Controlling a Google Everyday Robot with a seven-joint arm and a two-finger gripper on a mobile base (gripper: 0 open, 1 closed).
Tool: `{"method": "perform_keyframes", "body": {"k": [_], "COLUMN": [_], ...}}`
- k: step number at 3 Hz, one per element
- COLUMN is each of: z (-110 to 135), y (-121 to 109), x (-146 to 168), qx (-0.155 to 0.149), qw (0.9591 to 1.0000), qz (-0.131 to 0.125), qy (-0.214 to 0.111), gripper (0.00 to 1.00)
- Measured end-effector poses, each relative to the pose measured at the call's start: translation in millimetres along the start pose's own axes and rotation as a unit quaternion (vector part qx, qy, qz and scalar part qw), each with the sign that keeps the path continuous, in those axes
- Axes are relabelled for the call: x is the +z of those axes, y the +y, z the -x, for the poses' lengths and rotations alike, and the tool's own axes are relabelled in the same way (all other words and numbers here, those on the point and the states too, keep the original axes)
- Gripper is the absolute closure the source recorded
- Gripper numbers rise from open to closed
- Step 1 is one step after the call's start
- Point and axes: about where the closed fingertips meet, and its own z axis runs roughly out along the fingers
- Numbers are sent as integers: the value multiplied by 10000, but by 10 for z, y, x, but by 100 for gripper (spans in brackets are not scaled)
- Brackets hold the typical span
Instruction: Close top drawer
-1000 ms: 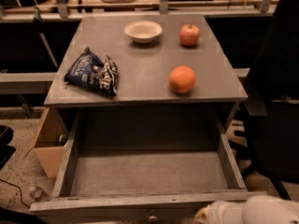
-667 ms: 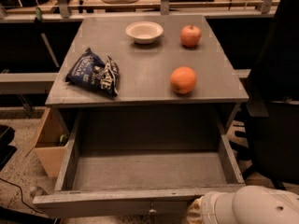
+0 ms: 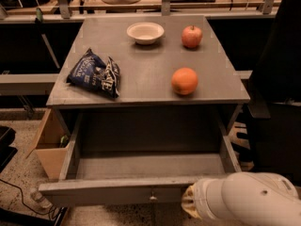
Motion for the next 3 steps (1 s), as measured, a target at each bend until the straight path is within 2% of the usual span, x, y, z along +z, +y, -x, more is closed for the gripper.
{"method": "perform_keyframes", "body": {"k": [1, 2, 3], "z": [27, 109, 233], "y": [-87, -340, -716], "x": [15, 44, 150], "qx": [-51, -199, -391], "qw": [10000, 9997, 9991], "qz": [-36, -113, -110], "qy": [10, 63, 104], "gripper": [100, 100, 100]}}
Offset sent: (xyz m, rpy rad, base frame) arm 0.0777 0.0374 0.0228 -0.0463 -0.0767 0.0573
